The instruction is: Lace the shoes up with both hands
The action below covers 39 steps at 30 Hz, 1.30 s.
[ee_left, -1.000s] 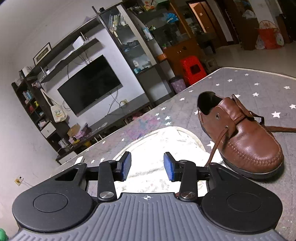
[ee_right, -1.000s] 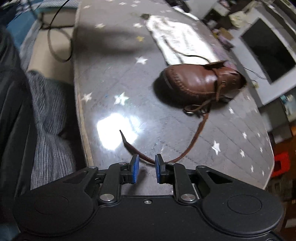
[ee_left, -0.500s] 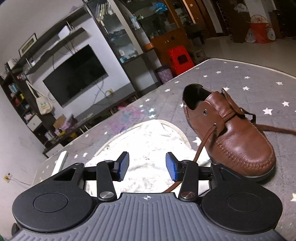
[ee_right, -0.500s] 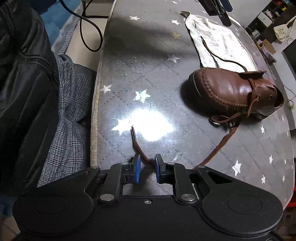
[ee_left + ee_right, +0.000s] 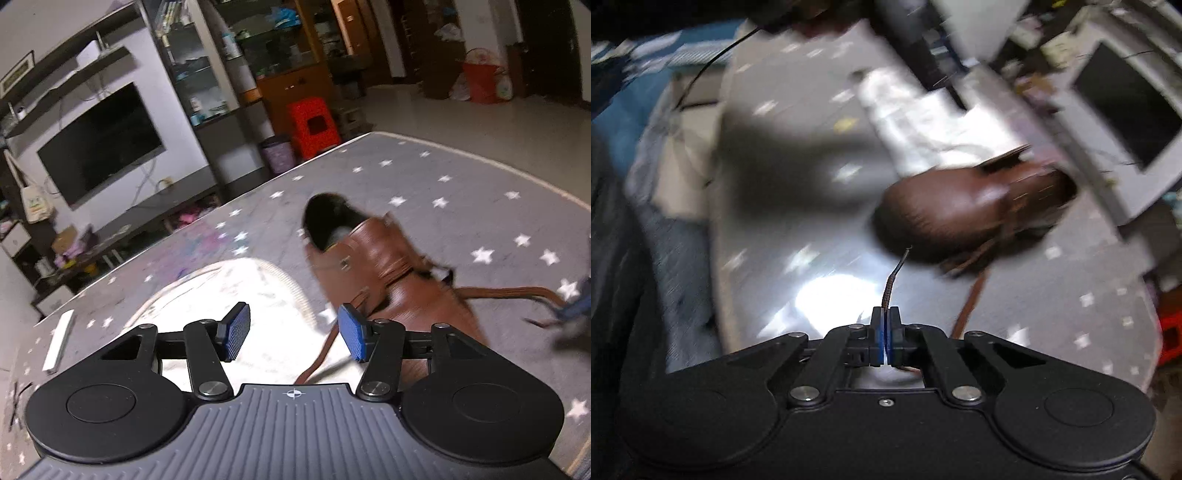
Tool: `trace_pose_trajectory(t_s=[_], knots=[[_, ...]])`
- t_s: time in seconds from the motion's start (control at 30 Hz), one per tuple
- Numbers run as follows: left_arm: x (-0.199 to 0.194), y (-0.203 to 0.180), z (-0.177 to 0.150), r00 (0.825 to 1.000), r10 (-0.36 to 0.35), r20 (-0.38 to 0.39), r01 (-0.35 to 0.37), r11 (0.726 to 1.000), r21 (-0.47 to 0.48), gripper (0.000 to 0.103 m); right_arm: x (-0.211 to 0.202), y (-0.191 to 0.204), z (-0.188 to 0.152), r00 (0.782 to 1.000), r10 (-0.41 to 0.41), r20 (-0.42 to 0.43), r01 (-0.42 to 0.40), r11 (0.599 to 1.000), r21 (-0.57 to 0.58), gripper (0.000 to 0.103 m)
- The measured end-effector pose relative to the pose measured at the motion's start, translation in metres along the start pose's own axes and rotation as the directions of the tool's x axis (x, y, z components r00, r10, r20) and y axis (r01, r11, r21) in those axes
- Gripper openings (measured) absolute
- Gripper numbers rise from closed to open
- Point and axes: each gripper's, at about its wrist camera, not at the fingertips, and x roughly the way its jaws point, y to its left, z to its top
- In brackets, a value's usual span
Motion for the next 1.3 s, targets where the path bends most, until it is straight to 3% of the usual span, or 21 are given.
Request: trace_pose_trajectory(t_s=[0.17, 0.37, 0.53, 0.6, 0.7, 1.1, 1.3], knots=[[0.011, -0.008, 0.019, 0.999, -0.042, -0.019, 0.041, 0.999, -0.025, 0.054, 0.006, -0.016, 0.013, 0.996, -0.082, 0.024, 0.083, 0.997, -0.006, 0.001], [0.034, -0.010, 0.041, 0.995, -0.081, -0.066, 0.075, 0.993, -0.091, 0.054, 0.011, -0.022, 0.023, 0.993, -0.111, 0.048, 0.113, 0.993, -0.027, 0.001], [0.053, 0.002, 0.051, 0.988, -0.113, -0.101, 0.096, 0.982, -0.160, 0.038, 0.015, -0.027, 0.031, 0.990, -0.121, 0.068, 0.124, 0.991, -0.056, 0.001], [0.059, 0.008, 0.050, 0.983, -0.145, -0.113, 0.123, 0.975, -0.183, 0.027, 0.015, -0.028, 0.033, 0.990, -0.124, 0.072, 0.129, 0.990, -0.065, 0.001], [0.062, 0.018, 0.047, 0.972, -0.211, -0.100, 0.184, 0.956, -0.230, 0.020, 0.016, -0.032, 0.037, 0.988, -0.130, 0.078, 0.137, 0.987, -0.083, 0.001], [0.055, 0.049, 0.031, 0.958, -0.276, -0.071, 0.253, 0.938, -0.235, 0.014, 0.040, -0.044, 0.055, 0.986, -0.152, 0.072, 0.163, 0.969, -0.184, 0.001], [0.060, 0.061, 0.021, 0.950, -0.311, -0.043, 0.288, 0.918, -0.271, 0.014, 0.057, -0.046, 0.071, 0.983, -0.170, 0.067, 0.182, 0.935, -0.304, 0.001]])
